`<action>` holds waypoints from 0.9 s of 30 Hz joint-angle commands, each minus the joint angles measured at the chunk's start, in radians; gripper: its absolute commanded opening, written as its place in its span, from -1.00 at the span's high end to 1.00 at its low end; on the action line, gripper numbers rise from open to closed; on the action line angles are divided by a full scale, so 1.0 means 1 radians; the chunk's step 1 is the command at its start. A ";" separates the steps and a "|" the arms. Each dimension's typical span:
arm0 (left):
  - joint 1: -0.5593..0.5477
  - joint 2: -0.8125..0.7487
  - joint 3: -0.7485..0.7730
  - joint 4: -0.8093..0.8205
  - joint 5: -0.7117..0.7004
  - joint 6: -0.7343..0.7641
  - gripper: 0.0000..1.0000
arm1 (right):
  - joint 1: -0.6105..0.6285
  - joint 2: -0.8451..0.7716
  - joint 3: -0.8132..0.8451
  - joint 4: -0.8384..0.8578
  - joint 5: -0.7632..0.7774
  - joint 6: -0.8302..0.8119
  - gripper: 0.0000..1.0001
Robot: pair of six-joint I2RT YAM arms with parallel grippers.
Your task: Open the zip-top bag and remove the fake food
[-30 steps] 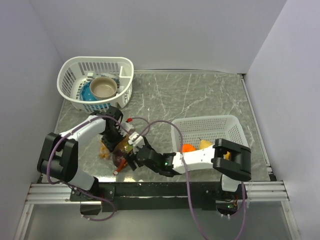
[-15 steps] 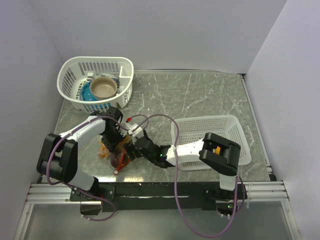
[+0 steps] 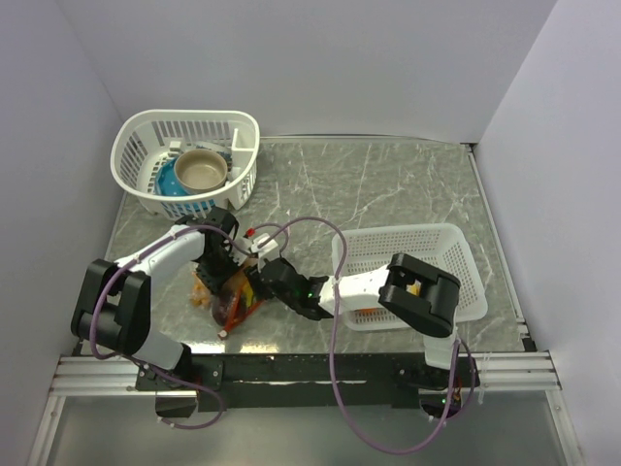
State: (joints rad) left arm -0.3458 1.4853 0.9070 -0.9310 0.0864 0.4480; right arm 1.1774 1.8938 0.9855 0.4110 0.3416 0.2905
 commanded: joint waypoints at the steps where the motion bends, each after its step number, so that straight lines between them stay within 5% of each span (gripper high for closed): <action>1: -0.012 -0.022 0.009 0.004 0.009 0.021 0.98 | 0.005 -0.033 -0.074 -0.092 -0.076 0.049 -0.14; 6: -0.012 -0.016 0.029 -0.003 0.009 0.017 0.98 | 0.022 -0.050 -0.081 -0.165 -0.085 0.030 -0.51; 9: -0.013 -0.017 0.039 -0.008 0.016 0.014 0.99 | 0.037 -0.032 -0.058 -0.205 -0.067 0.027 -0.50; 14: -0.013 -0.030 0.026 -0.006 0.007 0.017 0.98 | 0.041 -0.059 -0.077 -0.192 -0.056 0.033 -0.10; 18: -0.013 -0.026 0.018 0.004 0.001 0.014 0.99 | 0.039 -0.146 -0.122 -0.207 -0.029 0.044 0.72; 27: -0.013 0.021 0.081 0.009 0.033 -0.012 0.98 | 0.042 -0.574 -0.277 -0.305 -0.138 0.001 0.99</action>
State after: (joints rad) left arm -0.3588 1.4864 0.9306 -0.9291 0.0853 0.4473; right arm 1.2152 1.5032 0.7425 0.1631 0.2436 0.3164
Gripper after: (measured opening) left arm 0.015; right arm 0.674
